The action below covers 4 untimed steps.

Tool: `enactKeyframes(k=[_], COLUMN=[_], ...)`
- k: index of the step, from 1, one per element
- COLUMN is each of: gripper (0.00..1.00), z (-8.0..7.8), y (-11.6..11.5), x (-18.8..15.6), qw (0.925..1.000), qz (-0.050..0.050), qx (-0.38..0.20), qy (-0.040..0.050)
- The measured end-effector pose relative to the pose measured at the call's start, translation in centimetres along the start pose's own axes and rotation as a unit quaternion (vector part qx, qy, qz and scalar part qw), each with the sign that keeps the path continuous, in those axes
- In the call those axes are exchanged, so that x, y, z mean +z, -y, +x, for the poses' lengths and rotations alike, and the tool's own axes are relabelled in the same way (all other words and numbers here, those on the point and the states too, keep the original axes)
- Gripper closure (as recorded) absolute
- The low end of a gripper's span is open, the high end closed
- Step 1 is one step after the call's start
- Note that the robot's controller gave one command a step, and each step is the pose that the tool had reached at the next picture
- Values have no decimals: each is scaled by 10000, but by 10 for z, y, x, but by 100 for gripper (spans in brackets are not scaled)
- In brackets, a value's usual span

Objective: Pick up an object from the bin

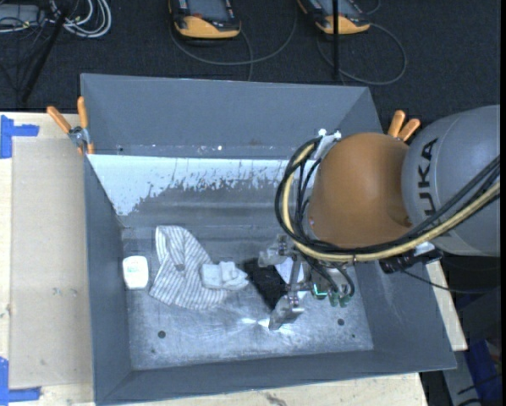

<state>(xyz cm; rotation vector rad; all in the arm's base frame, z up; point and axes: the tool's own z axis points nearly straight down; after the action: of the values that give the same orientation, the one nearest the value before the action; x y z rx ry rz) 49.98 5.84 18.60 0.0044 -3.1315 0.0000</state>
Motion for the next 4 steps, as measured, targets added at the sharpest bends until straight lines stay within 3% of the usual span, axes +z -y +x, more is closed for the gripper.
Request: enactKeyframes(k=[1,2,3,4], gripper=[0,100,100,100], z=[-2,-15,-15,-29], y=[0,23,23,18], x=[-4,109,110,105], qw=[10000,9999,9999,9998], qz=[-2,-16,-16,8], qx=[9,101,104,-202], qy=[39,44,44,-14])
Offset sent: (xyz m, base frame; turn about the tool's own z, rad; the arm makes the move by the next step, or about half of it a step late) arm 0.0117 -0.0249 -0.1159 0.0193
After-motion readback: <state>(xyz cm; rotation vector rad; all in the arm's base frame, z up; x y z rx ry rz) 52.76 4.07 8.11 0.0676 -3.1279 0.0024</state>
